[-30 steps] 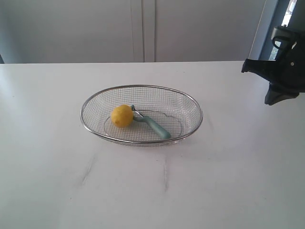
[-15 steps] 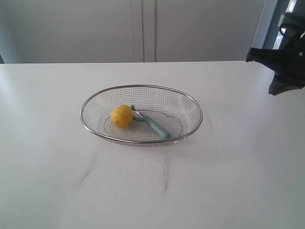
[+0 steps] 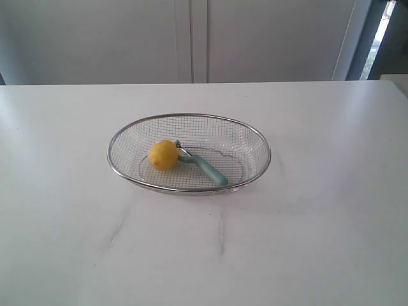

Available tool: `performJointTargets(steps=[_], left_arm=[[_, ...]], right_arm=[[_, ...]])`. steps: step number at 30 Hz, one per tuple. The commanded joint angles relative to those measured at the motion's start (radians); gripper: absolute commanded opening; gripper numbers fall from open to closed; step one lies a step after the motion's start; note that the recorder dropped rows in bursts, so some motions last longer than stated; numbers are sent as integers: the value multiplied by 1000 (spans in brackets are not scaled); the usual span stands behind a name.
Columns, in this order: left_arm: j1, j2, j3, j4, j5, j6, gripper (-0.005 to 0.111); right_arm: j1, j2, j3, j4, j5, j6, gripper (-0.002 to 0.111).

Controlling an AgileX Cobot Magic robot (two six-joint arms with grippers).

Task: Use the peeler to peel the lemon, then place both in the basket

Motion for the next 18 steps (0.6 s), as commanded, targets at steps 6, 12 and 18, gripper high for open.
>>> performJointTargets(steps=[6, 12, 18], left_arm=[[3, -3, 9, -3, 1, 0, 0], [3, -3, 9, -3, 1, 0, 0], [3, -3, 9, -3, 1, 0, 0]], right_arm=[[-6, -250, 2, -2, -3, 5, 0], [-6, -343, 2, -2, -3, 5, 0], [-6, -374, 2, -2, 3, 5, 0]])
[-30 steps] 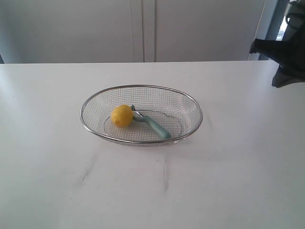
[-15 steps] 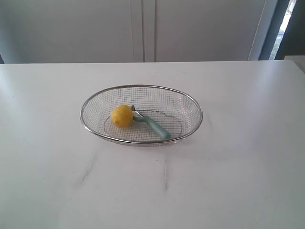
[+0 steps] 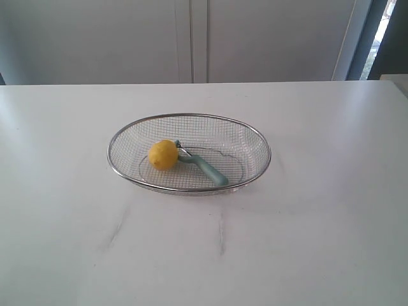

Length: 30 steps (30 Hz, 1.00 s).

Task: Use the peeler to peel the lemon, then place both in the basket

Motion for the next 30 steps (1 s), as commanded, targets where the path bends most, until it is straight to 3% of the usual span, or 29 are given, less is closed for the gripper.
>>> performJointTargets(steps=[1, 17, 30], left_arm=[[3, -3, 9, -3, 1, 0, 0], [3, -3, 9, -3, 1, 0, 0], [3, -3, 9, -3, 1, 0, 0]], right_arm=[[-6, -21, 2, -2, 1, 5, 0], [-6, -156, 19, 0, -14, 5, 0], [-27, -366, 391, 2, -66, 5, 0]])
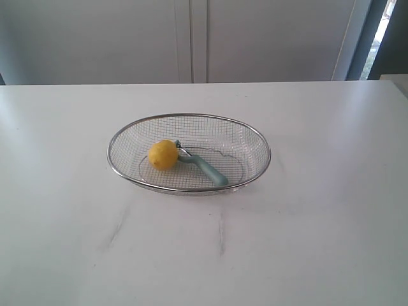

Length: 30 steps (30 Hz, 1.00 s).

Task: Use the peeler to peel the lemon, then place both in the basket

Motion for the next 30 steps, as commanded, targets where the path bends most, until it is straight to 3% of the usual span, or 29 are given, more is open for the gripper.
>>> performJointTargets(steps=[1, 12, 30], left_arm=[[3, -3, 9, -3, 1, 0, 0], [3, -3, 9, -3, 1, 0, 0], [3, -3, 9, -3, 1, 0, 0]], right_arm=[[-38, -78, 130, 2, -11, 5, 0], [-236, -261, 298, 2, 24, 5, 0], [-243, -351, 364, 2, -35, 5, 0]])
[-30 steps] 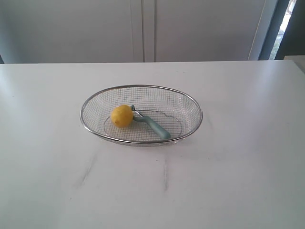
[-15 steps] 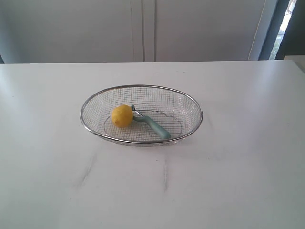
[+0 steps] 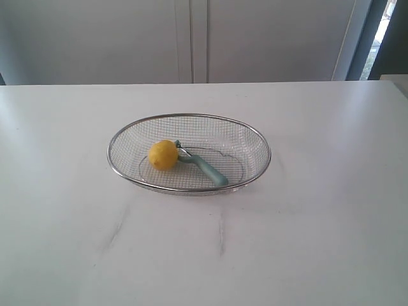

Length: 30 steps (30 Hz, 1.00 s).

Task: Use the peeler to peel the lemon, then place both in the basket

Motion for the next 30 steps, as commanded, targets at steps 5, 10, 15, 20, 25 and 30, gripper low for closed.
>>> performJointTargets(steps=[5, 10, 15, 20, 25, 30], left_arm=[[3, -3, 9, -3, 1, 0, 0], [3, -3, 9, -3, 1, 0, 0], [3, -3, 9, -3, 1, 0, 0], [3, -3, 9, -3, 1, 0, 0], [3, -3, 9, -3, 1, 0, 0], [3, -3, 9, -3, 1, 0, 0]], right_arm=[[-7, -125, 72, -1, -119, -1, 0], [-7, -185, 96, -1, -123, -1, 0], [-7, -190, 110, -7, -123, -6, 0], [-7, -192, 110, -46, -123, -21, 0], [-7, -192, 118, -62, -123, -64, 0], [-7, -195, 181, -72, -134, -196, 0]])
